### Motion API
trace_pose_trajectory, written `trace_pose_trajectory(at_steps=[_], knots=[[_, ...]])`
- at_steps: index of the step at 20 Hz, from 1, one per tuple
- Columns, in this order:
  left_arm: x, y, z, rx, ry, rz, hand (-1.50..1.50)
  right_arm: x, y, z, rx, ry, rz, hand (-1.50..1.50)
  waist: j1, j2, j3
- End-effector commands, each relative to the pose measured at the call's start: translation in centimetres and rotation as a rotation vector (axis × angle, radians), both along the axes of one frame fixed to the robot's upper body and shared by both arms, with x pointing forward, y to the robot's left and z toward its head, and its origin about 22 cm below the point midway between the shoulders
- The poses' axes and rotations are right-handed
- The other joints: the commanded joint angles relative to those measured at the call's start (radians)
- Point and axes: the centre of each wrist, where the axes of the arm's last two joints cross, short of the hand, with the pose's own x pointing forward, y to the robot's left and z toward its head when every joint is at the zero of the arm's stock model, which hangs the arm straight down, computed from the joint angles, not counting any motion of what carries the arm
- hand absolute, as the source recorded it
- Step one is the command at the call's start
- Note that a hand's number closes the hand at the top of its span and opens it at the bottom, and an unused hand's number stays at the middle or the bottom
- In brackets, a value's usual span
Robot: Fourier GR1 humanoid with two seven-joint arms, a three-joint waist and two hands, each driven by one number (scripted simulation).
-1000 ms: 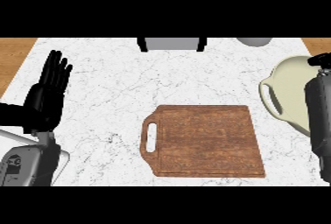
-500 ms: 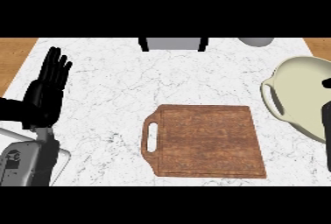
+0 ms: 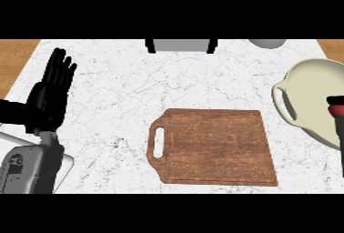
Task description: Pick the bell pepper from the cutting board and place it in the pot
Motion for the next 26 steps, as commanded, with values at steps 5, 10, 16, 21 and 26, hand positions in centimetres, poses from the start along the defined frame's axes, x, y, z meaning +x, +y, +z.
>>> trace_pose_trajectory(at_steps=[5,10,16,21,26], knots=[[0.1,1.0,-0.3,0.013,-0.014,0.005,0.00,0.6,0.0,1.3,-0.093,-0.265,0.104,-1.50,-0.002,0.000,-0.001],[-0.2,0.0,0.9,0.007,0.000,0.010,0.00,1.6,0.7,3.3,-0.072,-0.469,0.008,-1.50,-0.001,-0.003,-0.001],[-0.3,1.1,0.8,0.000,0.005,0.043,0.00,-2.0,1.1,1.3,-0.070,-0.672,-0.046,-1.50,-0.024,-0.010,-0.002],[-0.2,1.7,1.7,0.014,0.000,0.027,0.00,-6.6,0.2,0.7,-0.152,-0.741,-0.057,-1.50,-0.023,-0.009,-0.002],[-0.1,0.6,-0.4,0.017,0.004,0.025,0.00,-11.7,-0.9,1.5,-0.177,-0.822,-0.066,-1.50,-0.023,-0.007,-0.002]])
